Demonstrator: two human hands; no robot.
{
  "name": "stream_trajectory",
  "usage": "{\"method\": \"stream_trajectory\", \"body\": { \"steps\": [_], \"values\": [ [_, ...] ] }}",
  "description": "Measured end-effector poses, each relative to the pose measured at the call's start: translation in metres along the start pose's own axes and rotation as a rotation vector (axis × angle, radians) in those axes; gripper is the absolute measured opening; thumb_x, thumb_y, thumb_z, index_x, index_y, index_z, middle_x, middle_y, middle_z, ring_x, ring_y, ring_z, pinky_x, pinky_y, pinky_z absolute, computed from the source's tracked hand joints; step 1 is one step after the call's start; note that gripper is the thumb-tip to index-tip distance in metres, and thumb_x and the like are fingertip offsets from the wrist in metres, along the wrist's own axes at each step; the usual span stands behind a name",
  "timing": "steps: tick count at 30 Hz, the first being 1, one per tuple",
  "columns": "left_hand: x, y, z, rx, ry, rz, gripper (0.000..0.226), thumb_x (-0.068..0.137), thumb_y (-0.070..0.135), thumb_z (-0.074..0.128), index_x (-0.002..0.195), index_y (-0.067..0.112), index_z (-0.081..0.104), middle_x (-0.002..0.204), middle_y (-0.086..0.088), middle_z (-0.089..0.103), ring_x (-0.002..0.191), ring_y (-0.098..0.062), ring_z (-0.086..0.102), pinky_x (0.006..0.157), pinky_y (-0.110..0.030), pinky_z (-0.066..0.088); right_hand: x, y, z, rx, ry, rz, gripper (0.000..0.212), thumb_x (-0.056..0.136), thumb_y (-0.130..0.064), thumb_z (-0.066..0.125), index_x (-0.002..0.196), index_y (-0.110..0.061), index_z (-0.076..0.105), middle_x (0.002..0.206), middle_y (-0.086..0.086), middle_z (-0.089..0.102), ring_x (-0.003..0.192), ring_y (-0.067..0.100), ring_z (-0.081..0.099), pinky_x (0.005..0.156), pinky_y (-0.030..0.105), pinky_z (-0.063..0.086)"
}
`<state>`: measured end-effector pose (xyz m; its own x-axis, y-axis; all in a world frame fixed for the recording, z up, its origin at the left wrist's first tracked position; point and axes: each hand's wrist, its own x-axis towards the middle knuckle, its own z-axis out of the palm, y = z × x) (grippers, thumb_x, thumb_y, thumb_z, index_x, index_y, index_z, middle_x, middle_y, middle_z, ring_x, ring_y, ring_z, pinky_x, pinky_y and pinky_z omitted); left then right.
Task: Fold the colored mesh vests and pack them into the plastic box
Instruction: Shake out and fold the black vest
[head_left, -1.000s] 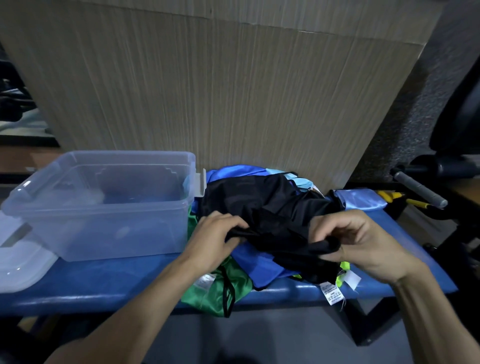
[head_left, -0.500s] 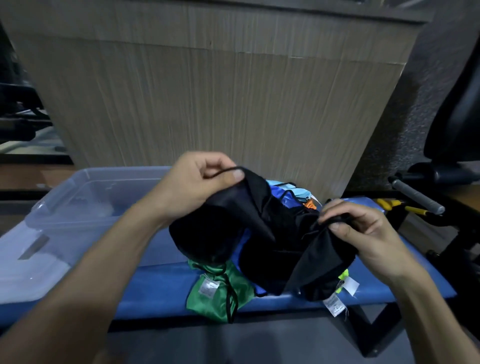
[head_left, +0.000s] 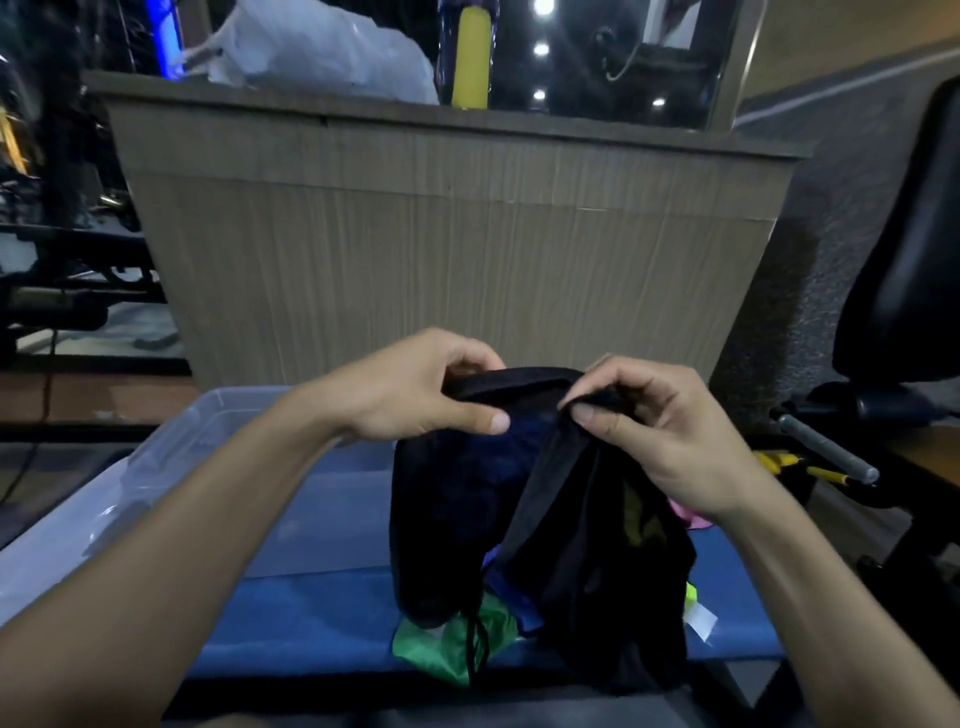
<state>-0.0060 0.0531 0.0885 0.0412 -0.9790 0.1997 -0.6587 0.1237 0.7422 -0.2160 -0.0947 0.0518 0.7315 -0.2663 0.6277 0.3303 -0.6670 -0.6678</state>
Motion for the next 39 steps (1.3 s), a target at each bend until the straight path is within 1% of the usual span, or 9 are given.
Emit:
{"method": "stream_trajectory", "body": {
  "steps": [4, 11, 16, 19, 25, 28, 31, 35, 39],
  "values": [
    [-0.019, -0.009, -0.008, -0.3, -0.085, -0.028, 0.031, 0.092, 0.014, 0.073, 0.119, 0.001, 0.069, 0.118, -0.015, 0.073, 0.108, -0.029, 0.069, 0.096, -0.034, 0.056, 0.006, -0.012, -0.018, -0.149, -0.059, -0.005, 0.008, 0.09, -0.006, 0.069, 0.097, -0.008, 0.072, 0.092, 0.0, 0.068, 0.091, 0.012, 0.065, 0.087, 0.021, 0.046],
    [-0.025, 0.013, -0.018, -0.761, 0.091, 0.015, 0.027, 0.095, 0.012, 0.058, 0.117, -0.004, 0.064, 0.104, -0.014, 0.071, 0.091, -0.02, 0.07, 0.078, -0.025, 0.059, 0.004, -0.012, -0.007, -0.158, -0.095, 0.09, 0.012, 0.087, -0.017, 0.074, 0.097, -0.01, 0.075, 0.092, 0.003, 0.072, 0.091, 0.014, 0.068, 0.086, 0.024, 0.049],
    [-0.023, 0.026, -0.028, -0.849, 0.238, 0.046, 0.021, 0.088, 0.009, 0.066, 0.108, 0.004, 0.067, 0.098, -0.01, 0.07, 0.084, -0.017, 0.07, 0.076, -0.026, 0.059, 0.006, -0.019, 0.001, -0.154, -0.029, 0.073, 0.019, 0.08, -0.019, 0.078, 0.092, -0.003, 0.077, 0.104, 0.01, 0.07, 0.097, 0.019, 0.071, 0.09, 0.025, 0.053],
    [-0.022, 0.029, -0.03, -0.728, 0.349, 0.07, 0.021, 0.086, 0.006, 0.07, 0.107, 0.01, 0.072, 0.091, -0.002, 0.073, 0.08, -0.011, 0.07, 0.072, -0.022, 0.057, 0.012, -0.034, 0.0, -0.2, 0.003, 0.027, 0.019, 0.078, -0.02, 0.079, 0.087, -0.004, 0.077, 0.096, 0.006, 0.071, 0.087, 0.014, 0.07, 0.083, 0.02, 0.052],
    [-0.028, 0.032, -0.023, -0.369, 0.297, 0.07, 0.021, 0.093, 0.002, 0.069, 0.113, 0.008, 0.073, 0.097, -0.006, 0.078, 0.089, -0.013, 0.073, 0.079, -0.021, 0.056, 0.022, -0.078, 0.004, 0.172, -0.101, 0.109, 0.003, 0.077, -0.015, 0.075, 0.077, -0.015, 0.077, 0.074, 0.003, 0.071, 0.069, 0.009, 0.066, 0.066, 0.019, 0.052],
    [-0.031, 0.031, -0.026, -0.218, 0.252, 0.122, 0.022, 0.094, 0.002, 0.068, 0.113, 0.014, 0.073, 0.104, -0.002, 0.078, 0.096, -0.01, 0.072, 0.086, -0.019, 0.053, 0.027, -0.087, 0.008, -0.016, -0.212, 0.102, 0.005, 0.08, -0.017, 0.077, 0.082, -0.013, 0.078, 0.077, 0.001, 0.073, 0.072, 0.007, 0.066, 0.069, 0.019, 0.051],
    [-0.034, 0.032, -0.028, -0.109, 0.24, 0.163, 0.02, 0.095, 0.005, 0.069, 0.11, 0.017, 0.074, 0.101, -0.003, 0.079, 0.094, -0.013, 0.073, 0.089, -0.023, 0.054, 0.031, -0.083, 0.019, -0.2, -0.067, 0.019, 0.014, 0.081, -0.027, 0.08, 0.088, -0.015, 0.079, 0.084, -0.005, 0.071, 0.079, 0.007, 0.066, 0.075, 0.022, 0.05],
    [-0.031, 0.035, -0.022, 0.066, 0.363, 0.185, 0.005, 0.088, 0.025, 0.08, 0.087, 0.021, 0.077, 0.077, 0.0, 0.077, 0.072, -0.016, 0.072, 0.073, -0.033, 0.055, 0.025, -0.068, 0.045, -0.377, 0.075, -0.028, 0.02, 0.076, -0.041, 0.083, 0.09, -0.027, 0.081, 0.11, -0.007, 0.066, 0.107, 0.008, 0.065, 0.094, 0.031, 0.051],
    [-0.026, 0.042, -0.018, 0.345, 0.467, 0.178, 0.028, 0.08, 0.04, 0.083, 0.063, 0.024, 0.069, 0.042, 0.01, 0.045, 0.044, -0.006, 0.039, 0.051, -0.024, 0.033, 0.02, -0.071, 0.065, -0.509, 0.106, -0.012, 0.013, 0.083, -0.037, 0.083, 0.093, -0.029, 0.083, 0.115, -0.009, 0.065, 0.108, 0.004, 0.062, 0.09, 0.023, 0.047]
  ]
}}
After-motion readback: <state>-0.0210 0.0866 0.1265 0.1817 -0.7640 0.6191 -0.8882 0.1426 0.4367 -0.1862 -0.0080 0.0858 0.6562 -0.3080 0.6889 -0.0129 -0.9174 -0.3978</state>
